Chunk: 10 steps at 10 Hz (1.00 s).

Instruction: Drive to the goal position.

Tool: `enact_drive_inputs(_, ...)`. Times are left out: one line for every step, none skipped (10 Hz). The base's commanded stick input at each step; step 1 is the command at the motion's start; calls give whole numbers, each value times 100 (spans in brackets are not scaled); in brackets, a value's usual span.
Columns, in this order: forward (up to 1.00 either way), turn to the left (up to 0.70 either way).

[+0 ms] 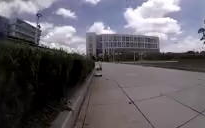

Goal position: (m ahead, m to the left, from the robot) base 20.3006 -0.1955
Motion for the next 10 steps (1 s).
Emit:
enact_drive_inputs(4,0)
enact_drive_inputs(4,0)
enact_drive_inputs(4,0)
enact_drive_inputs(0,0)
enact_drive_inputs(4,0)
enact_drive_inputs(4,0)
enact_drive_inputs(4,0)
enact_drive_inputs(4,0)
enact_drive_inputs(4,0)
enact_drive_inputs(4,0)
